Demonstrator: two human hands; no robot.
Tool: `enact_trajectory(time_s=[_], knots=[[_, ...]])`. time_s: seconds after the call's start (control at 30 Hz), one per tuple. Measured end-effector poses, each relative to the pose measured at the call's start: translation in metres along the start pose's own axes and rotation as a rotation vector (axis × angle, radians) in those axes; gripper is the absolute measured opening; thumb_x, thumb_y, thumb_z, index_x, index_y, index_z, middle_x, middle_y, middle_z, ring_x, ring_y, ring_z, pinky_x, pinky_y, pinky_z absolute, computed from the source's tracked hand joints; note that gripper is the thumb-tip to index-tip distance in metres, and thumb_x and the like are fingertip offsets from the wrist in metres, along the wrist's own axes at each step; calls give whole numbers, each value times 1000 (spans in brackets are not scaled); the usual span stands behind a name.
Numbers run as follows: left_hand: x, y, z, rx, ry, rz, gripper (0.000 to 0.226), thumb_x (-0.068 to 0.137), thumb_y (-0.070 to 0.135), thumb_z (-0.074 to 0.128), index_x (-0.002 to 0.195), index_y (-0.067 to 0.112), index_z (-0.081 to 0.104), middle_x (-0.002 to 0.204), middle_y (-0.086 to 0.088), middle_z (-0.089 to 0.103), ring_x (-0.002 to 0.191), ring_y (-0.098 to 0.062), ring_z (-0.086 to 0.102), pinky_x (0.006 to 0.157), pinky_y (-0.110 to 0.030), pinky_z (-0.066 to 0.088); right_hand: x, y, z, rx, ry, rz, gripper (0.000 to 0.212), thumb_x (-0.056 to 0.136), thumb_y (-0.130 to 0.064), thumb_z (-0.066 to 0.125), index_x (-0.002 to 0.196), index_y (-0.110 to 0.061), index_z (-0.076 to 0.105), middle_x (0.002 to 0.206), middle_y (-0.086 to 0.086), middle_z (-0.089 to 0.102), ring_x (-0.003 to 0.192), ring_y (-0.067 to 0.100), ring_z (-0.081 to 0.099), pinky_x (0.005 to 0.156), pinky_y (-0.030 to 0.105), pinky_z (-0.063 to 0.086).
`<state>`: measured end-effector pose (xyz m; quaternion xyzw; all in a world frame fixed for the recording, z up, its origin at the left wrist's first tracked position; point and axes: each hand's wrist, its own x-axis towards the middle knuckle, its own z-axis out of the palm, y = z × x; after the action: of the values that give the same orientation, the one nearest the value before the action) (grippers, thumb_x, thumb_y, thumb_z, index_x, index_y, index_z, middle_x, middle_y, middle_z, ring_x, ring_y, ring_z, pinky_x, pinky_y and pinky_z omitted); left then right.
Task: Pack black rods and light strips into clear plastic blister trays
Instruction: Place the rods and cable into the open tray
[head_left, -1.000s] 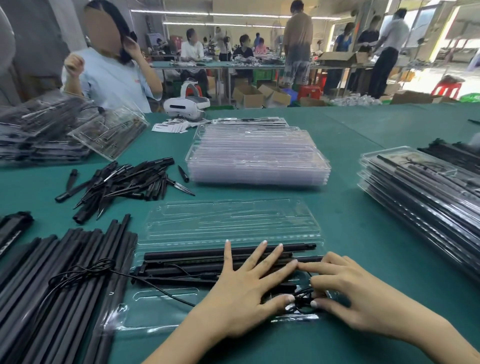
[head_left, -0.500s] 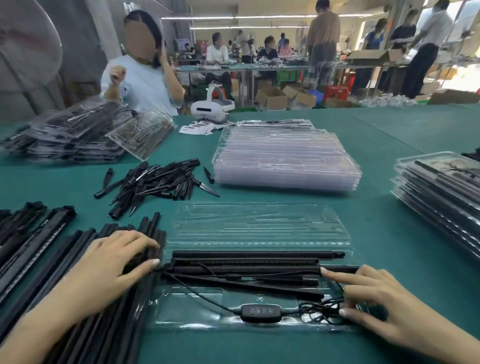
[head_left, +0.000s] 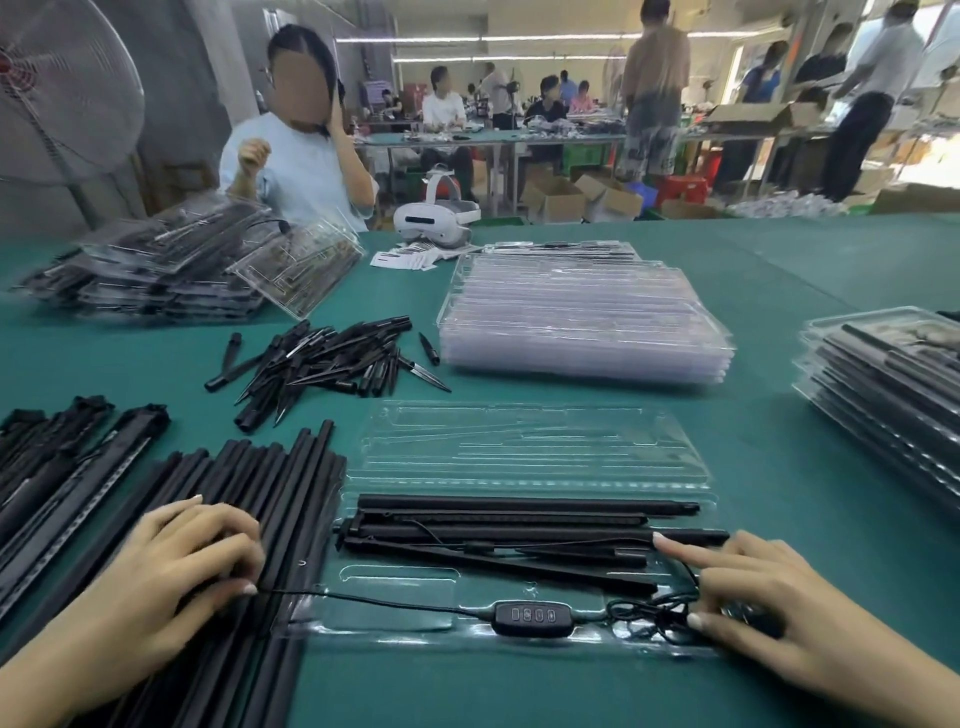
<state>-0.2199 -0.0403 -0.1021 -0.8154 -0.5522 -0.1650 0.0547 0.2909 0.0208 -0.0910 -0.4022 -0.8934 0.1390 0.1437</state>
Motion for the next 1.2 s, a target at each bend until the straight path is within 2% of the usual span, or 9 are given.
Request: enact_trajectory(time_s=[0.2, 0.33, 0.47, 0.6, 0.7, 0.8, 0.93, 1.07, 1.2], knots=[[4, 6, -10, 11, -70, -27, 16, 88, 65, 44, 85, 52, 53, 114, 26, 47, 110, 4, 46, 95, -41, 35, 0, -2, -1, -14, 0, -7, 26, 85, -63, 50, 81, -37, 45, 134, -52, 27, 97, -5, 43, 93, 19, 29], [28, 44, -33, -86, -34, -119, 29, 88, 68, 40, 106, 52, 55, 123, 25, 48, 118, 2, 45, 97, -47, 40, 1, -3, -2, -29, -29, -7, 22, 83, -61, 50, 83, -40, 44, 133, -54, 24, 97, -5, 43, 94, 24, 32], [65, 124, -20, -128, -120, 81, 51, 93, 64, 26, 141, 48, 31, 150, 26, 28, 141, 7, 15, 117, -38, 10, 3, -3, -3, -47, -36, -11, 20, 82, -59, 52, 83, -41, 44, 131, -57, 21, 100, -6, 42, 95, 23, 31], [96, 196, 20, 32, -187, 304, 58, 99, 55, 20, 152, 35, 10, 158, 15, 9, 146, -3, 3, 118, -47, 16, 4, -3, -3, -78, -44, -26, 24, 83, -60, 50, 81, -37, 46, 132, -53, 27, 99, -7, 40, 92, 22, 33], [125, 219, 48, -116, -317, 259, 61, 101, 51, 18, 151, 33, -11, 156, 19, -19, 139, 1, -28, 116, -43, -18, 3, -4, -3, -91, -74, 5, 29, 89, -52, 55, 74, -28, 53, 136, -46, 31, 97, -9, 36, 91, 21, 32], [137, 228, 70, -132, -387, 250, 60, 102, 49, 17, 152, 29, -8, 156, 18, -17, 140, 0, -26, 115, -44, -20, 1, -3, -1, -109, -72, 7, 32, 91, -55, 50, 80, -26, 55, 136, -50, 26, 99, -7, 35, 94, 19, 28], [136, 229, 81, -182, -393, 237, 57, 99, 52, 16, 150, 39, -7, 156, 21, -16, 139, 3, -25, 112, -47, -24, -3, -4, 4, -31, 38, -29, 63, 84, -75, 31, 89, -23, 66, 124, -59, 25, 97, -9, 36, 95, 10, 21], [135, 232, 76, -224, -392, 232, 46, 100, 53, 18, 141, 59, 0, 156, 24, -14, 141, 2, -23, 101, -60, -31, -3, 1, 4, 14, 71, -10, 48, 77, -81, 36, 82, -36, 53, 132, -52, 31, 101, -5, 39, 94, 14, 22], [137, 232, 70, -242, -435, 234, 42, 102, 49, 12, 140, 62, 3, 156, 23, -13, 142, 0, -22, 99, -62, -32, 2, 9, 3, 41, 89, 9, 53, 77, -79, 43, 69, -30, 60, 130, -46, 41, 105, -6, 40, 95, 16, 20]])
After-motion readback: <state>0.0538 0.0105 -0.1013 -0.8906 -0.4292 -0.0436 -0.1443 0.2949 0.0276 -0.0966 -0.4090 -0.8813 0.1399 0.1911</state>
